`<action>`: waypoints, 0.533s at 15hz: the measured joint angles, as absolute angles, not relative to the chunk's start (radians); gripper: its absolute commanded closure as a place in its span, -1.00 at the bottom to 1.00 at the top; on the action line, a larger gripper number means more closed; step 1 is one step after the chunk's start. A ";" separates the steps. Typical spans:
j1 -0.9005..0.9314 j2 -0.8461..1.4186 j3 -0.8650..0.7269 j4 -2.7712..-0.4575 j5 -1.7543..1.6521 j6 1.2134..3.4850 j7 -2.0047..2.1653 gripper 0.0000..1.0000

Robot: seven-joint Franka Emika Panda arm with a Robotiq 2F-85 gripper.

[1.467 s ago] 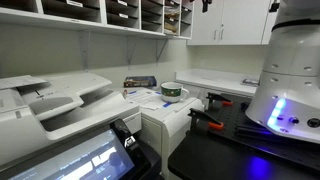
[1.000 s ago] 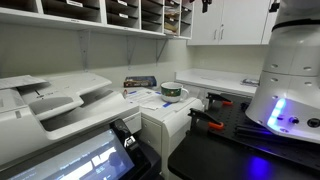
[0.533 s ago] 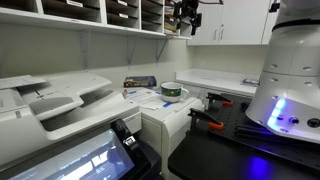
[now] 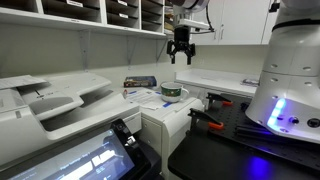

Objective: Move the mug to the left

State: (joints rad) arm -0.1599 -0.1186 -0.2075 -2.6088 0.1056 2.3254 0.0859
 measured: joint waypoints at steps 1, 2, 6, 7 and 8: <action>-0.160 -0.078 -0.204 -2.607 0.111 2.365 0.091 -1.00; -0.160 -0.040 -0.200 -2.605 0.113 2.404 0.101 -1.00; -0.147 0.096 -0.165 -2.575 0.124 2.519 0.148 -1.00; -0.140 0.125 -0.155 -2.561 0.125 2.541 0.165 -1.00; -0.132 0.153 -0.146 -2.543 0.126 2.559 0.184 -1.00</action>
